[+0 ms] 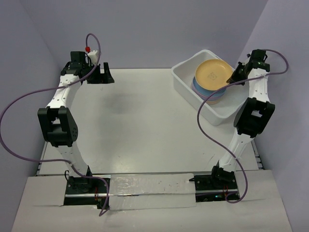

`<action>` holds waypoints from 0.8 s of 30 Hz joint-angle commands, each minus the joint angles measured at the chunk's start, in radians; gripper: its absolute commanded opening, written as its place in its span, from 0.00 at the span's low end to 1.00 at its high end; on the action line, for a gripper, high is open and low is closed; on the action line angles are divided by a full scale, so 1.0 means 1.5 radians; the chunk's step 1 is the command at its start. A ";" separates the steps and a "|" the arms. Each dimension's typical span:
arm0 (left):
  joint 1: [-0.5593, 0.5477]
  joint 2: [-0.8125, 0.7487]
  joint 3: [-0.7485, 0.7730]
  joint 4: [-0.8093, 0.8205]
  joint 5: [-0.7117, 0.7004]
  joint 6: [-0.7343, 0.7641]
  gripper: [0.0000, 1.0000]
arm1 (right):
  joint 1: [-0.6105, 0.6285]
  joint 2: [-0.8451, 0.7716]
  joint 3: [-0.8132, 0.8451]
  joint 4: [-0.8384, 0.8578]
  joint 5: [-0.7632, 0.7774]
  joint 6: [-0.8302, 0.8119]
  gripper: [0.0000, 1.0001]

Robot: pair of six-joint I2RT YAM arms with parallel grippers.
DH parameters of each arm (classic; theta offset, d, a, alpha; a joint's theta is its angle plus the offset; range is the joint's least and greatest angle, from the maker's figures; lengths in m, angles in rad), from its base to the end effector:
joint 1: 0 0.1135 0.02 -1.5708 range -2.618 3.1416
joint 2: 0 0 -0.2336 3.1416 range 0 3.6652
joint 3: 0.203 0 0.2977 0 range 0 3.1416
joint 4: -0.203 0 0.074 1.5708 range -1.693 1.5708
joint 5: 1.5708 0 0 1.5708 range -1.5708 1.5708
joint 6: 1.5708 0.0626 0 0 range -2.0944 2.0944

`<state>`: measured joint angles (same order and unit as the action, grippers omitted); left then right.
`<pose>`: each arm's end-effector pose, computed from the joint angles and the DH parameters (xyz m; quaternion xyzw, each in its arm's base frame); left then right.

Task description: Place the plates into the plastic bin on the countertop

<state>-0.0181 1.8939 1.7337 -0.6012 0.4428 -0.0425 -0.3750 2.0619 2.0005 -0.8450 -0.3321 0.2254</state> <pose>0.4855 -0.0356 0.2577 0.0755 0.8978 -0.2134 0.3778 0.4792 -0.1667 0.2567 0.2242 0.9066 0.1318 0.3324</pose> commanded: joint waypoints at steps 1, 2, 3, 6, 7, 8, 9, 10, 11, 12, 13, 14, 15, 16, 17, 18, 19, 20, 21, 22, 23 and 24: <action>-0.001 0.006 0.034 -0.015 -0.012 0.002 0.99 | -0.008 0.020 0.041 0.037 -0.029 0.025 0.15; -0.001 0.006 0.034 -0.016 -0.016 0.002 0.99 | -0.007 0.027 0.040 0.039 -0.034 0.025 0.39; -0.001 0.006 0.034 -0.018 -0.016 0.003 0.99 | -0.006 0.031 0.040 0.037 -0.037 0.024 0.56; -0.001 0.006 0.037 -0.022 -0.006 0.001 0.99 | 0.004 0.021 0.048 0.034 -0.066 0.015 0.97; -0.001 0.007 0.041 -0.025 -0.001 -0.001 0.99 | 0.010 0.012 0.050 0.033 -0.074 0.006 1.00; -0.001 0.008 0.046 -0.028 0.004 -0.003 0.99 | 0.019 0.001 0.052 0.033 -0.080 -0.005 1.00; -0.001 0.009 0.053 -0.031 0.009 -0.005 0.99 | 0.028 -0.012 0.052 0.036 -0.086 -0.012 1.00; -0.001 0.009 0.066 -0.037 0.011 -0.007 0.99 | 0.048 -0.034 0.055 0.041 -0.092 -0.018 1.00; -0.001 0.009 0.075 -0.038 0.010 -0.009 0.99 | 0.062 -0.048 0.059 0.046 -0.095 -0.026 1.00; -0.001 0.009 0.083 -0.043 0.007 -0.009 0.99 | 0.075 -0.059 0.061 0.051 -0.097 -0.035 1.00; -0.001 0.009 0.095 -0.045 0.001 -0.008 0.99 | 0.108 -0.072 0.060 0.063 -0.096 -0.053 1.00; -0.001 0.009 0.108 -0.047 -0.003 -0.006 0.99 | 0.132 -0.094 0.056 0.076 -0.092 -0.077 1.00; -0.001 0.012 0.113 -0.050 -0.009 -0.006 0.99 | 0.163 -0.111 0.048 0.085 -0.084 -0.098 1.00; -0.001 0.014 0.119 -0.051 -0.014 -0.007 0.99 | 0.186 -0.122 0.039 0.091 -0.077 -0.112 1.00; -0.001 0.015 0.129 -0.053 -0.015 -0.008 0.99 | 0.202 -0.127 0.023 0.096 -0.071 -0.116 1.00; -0.001 0.020 0.139 -0.060 -0.020 -0.010 0.99 | 0.252 -0.144 -0.004 0.115 -0.051 -0.127 1.00; -0.001 0.024 0.150 -0.067 -0.024 -0.012 0.99 | 0.303 -0.160 -0.031 0.133 -0.032 -0.138 1.00; -0.001 0.022 0.150 -0.066 -0.027 -0.015 0.99 | 0.335 -0.176 -0.051 0.156 -0.022 -0.142 1.00; -0.001 0.016 0.144 -0.061 -0.030 -0.016 0.99 | 0.358 -0.181 -0.064 0.166 -0.017 -0.147 1.00; -0.001 0.010 0.138 -0.055 -0.032 -0.016 0.99 | 0.381 -0.183 -0.074 0.169 -0.012 -0.154 1.00; 0.000 0.004 0.131 -0.049 -0.034 -0.017 0.99 | 0.404 -0.184 -0.085 0.173 -0.007 -0.162 1.00; 0.000 -0.004 0.121 -0.043 -0.037 -0.017 0.99 | 0.431 -0.184 -0.091 0.175 -0.005 -0.171 1.00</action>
<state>-0.0181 1.9153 1.9103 -0.6823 0.4152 -0.0492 0.1367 1.8333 1.9256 -0.6623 -0.3894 0.0532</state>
